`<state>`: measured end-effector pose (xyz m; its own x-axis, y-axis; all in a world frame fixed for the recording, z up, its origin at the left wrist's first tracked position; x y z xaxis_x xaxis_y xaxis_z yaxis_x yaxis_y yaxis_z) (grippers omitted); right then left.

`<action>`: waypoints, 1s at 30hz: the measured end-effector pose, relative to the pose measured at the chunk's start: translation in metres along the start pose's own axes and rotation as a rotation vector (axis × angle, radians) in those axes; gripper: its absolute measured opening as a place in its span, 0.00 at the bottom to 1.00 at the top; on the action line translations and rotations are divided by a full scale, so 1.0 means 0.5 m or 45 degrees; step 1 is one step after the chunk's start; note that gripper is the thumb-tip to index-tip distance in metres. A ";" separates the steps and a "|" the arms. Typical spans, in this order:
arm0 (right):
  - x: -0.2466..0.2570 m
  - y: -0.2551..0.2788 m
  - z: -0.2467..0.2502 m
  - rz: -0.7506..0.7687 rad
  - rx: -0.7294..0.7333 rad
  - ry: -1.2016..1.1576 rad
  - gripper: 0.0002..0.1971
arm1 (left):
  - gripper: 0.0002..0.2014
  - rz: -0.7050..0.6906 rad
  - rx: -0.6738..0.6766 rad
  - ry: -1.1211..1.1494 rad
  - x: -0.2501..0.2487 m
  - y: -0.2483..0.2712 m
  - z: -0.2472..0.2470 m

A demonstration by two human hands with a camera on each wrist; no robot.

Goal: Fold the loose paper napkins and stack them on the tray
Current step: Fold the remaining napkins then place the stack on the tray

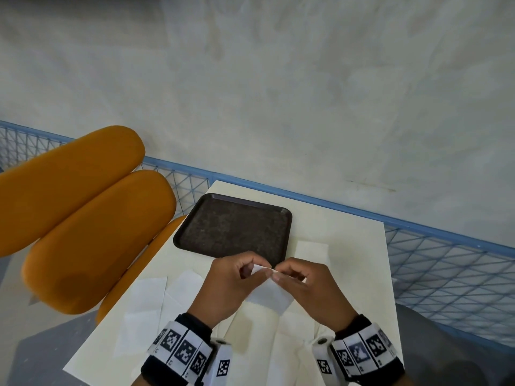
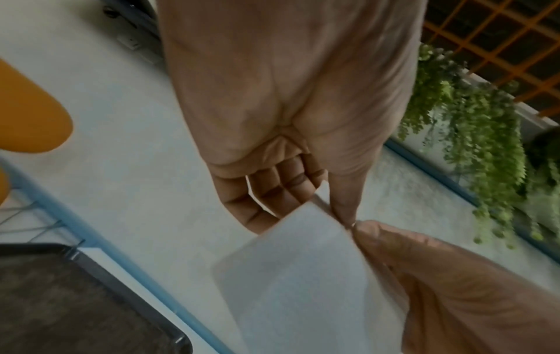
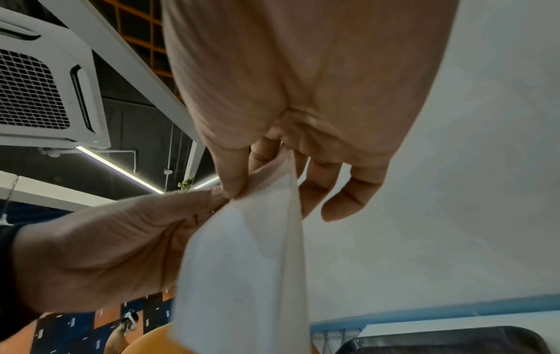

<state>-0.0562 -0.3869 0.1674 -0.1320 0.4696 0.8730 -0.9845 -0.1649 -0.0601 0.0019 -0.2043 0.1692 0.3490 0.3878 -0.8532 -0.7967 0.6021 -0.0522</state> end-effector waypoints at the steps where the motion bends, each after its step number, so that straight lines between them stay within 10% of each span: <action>1: 0.000 -0.002 0.004 0.006 -0.014 0.010 0.04 | 0.06 0.011 -0.015 0.037 0.004 -0.003 0.001; 16: -0.037 0.003 -0.038 -0.240 -0.612 -0.141 0.22 | 0.14 0.453 -0.247 0.781 0.019 -0.011 -0.086; 25: -0.047 0.000 -0.050 -0.019 -0.696 0.265 0.16 | 0.21 0.434 -0.409 0.346 0.063 -0.017 -0.122; 30: -0.089 -0.004 -0.050 -0.199 -0.708 0.154 0.17 | 0.19 0.204 -0.465 0.163 0.041 -0.018 -0.115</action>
<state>-0.0512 -0.3858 0.1164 0.0395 0.5526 0.8325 -0.9019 0.3783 -0.2083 -0.0122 -0.2420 0.1225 0.1604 0.3525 -0.9220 -0.9666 0.2454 -0.0744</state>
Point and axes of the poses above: each hand's wrist, its own y-axis away from the middle knuckle, its own z-axis out of the back of the hand, x = y × z, the point moved 3 cm from there along -y, towards the middle knuckle, and after that the axes turned 10 degrees about x, right-handed, at the moved point
